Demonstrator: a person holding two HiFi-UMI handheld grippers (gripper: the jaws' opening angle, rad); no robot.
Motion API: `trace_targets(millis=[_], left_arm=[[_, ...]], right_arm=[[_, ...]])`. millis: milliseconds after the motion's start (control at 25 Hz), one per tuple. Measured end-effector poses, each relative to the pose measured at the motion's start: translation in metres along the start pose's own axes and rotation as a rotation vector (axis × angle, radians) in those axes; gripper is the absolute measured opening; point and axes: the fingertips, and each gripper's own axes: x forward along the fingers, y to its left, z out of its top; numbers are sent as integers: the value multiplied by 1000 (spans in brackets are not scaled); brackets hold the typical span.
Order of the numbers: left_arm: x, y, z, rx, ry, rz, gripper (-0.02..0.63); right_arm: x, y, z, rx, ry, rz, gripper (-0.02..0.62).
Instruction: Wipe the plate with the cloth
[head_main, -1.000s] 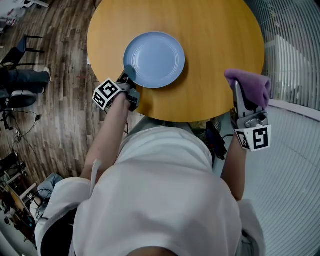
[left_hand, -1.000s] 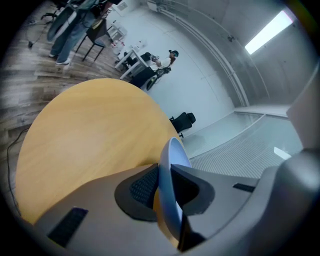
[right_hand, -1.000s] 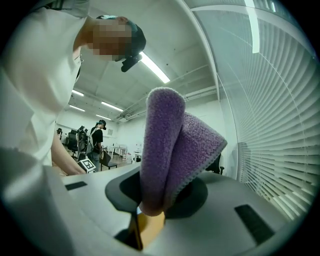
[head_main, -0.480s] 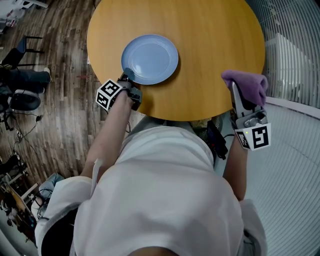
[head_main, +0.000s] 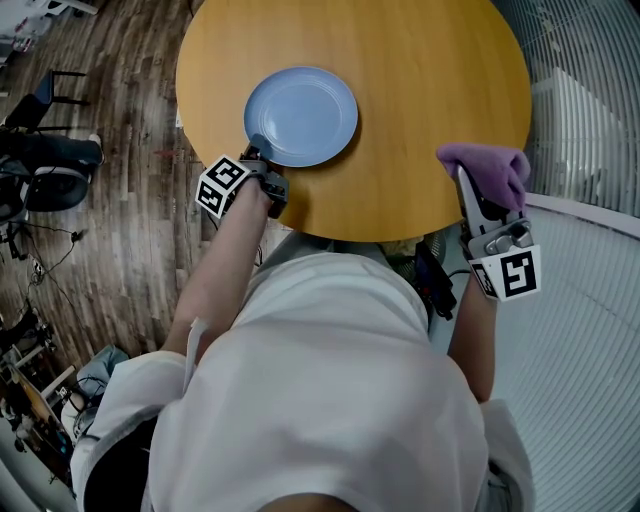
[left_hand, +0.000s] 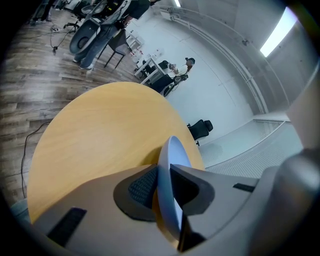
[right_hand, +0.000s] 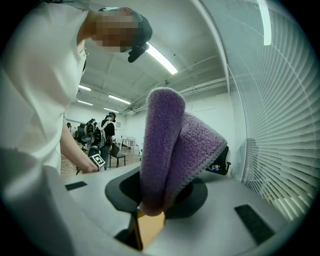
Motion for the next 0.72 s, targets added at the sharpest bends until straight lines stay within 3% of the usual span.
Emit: trace_targets(millis=[360, 720], left_arm=[[6, -3, -8, -24, 46, -15, 63], [6, 8, -18, -16, 105, 47, 66]], right_arm=[[11, 10, 3, -20, 30, 45, 87], [14, 16, 4, -43, 42, 69, 87]])
